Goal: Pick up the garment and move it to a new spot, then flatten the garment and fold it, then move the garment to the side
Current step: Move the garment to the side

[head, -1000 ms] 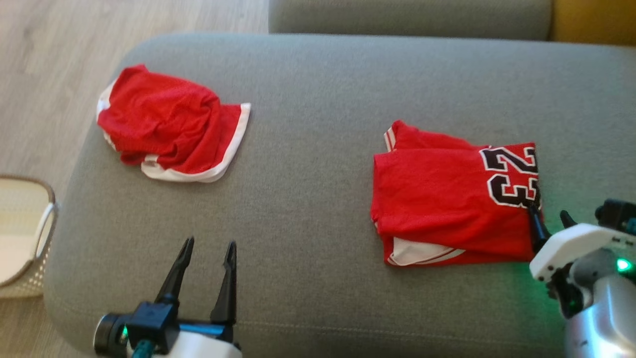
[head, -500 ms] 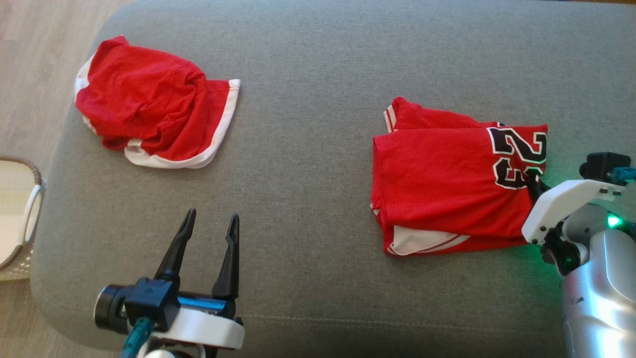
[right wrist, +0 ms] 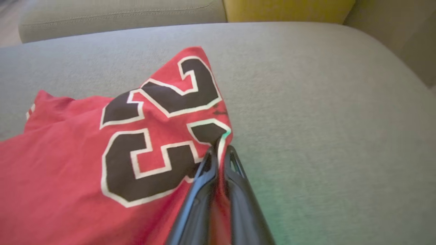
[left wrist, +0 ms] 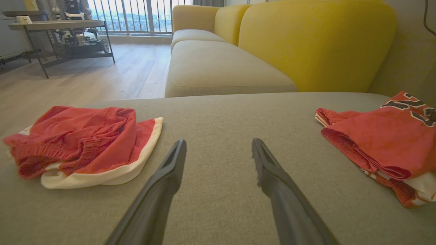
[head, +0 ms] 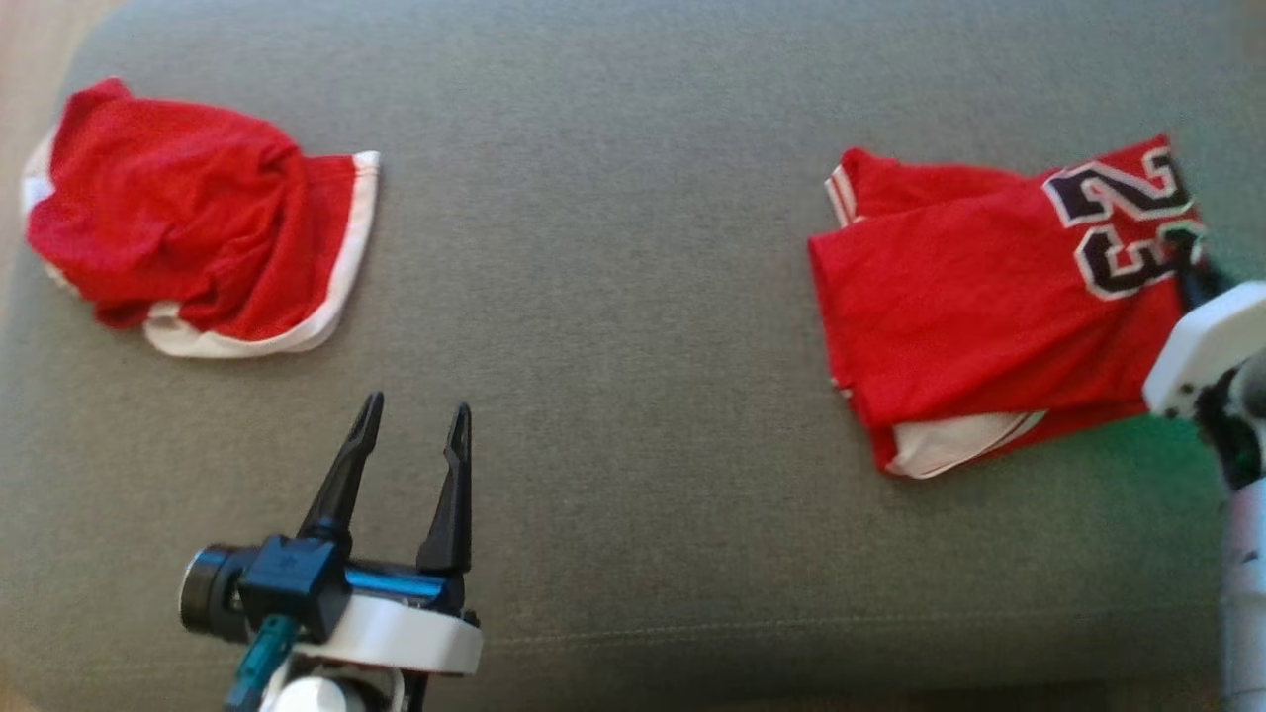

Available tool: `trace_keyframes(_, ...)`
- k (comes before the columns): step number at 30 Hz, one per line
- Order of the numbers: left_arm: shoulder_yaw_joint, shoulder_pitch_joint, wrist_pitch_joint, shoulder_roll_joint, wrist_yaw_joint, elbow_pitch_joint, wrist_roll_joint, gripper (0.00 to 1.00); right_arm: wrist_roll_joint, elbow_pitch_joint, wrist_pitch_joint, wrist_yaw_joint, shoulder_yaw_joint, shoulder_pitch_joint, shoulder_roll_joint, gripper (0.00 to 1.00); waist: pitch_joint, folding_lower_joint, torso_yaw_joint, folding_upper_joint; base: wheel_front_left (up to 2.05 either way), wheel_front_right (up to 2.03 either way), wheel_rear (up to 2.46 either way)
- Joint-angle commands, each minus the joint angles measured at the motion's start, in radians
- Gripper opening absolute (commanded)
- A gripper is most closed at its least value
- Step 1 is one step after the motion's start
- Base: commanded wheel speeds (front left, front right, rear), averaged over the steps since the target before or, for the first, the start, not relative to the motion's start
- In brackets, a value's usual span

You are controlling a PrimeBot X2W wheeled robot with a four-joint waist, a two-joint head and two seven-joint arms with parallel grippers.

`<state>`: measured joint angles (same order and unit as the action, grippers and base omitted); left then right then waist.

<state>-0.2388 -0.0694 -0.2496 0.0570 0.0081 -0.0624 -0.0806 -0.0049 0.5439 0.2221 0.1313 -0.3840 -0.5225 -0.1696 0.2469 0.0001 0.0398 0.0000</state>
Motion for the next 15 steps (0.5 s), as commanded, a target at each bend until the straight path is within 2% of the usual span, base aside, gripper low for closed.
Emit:
trace_keyframes(1,0.038,0.041,-0.012,-0.007,-0.003,-0.039,0.009,1.00,-0.006,-0.057,0.002,-0.001,0.018,-0.042,-0.029,0.00,0.023,-0.0001,-0.023,0.0000,0.00,0.00,0.00)
trace_keyframes(6,0.048,0.064,-0.012,-0.007,-0.020,-0.046,0.017,1.00,-0.019,-0.137,0.027,-0.001,-0.006,-0.053,-0.099,0.00,0.065,-0.0001,-0.060,0.0000,0.00,0.00,0.00)
trace_keyframes(15,0.064,0.114,-0.012,-0.007,-0.051,-0.054,0.031,1.00,-0.071,-0.281,0.058,-0.001,-0.074,-0.056,-0.142,0.00,0.120,-0.0001,-0.099,0.0000,0.00,0.00,0.00)
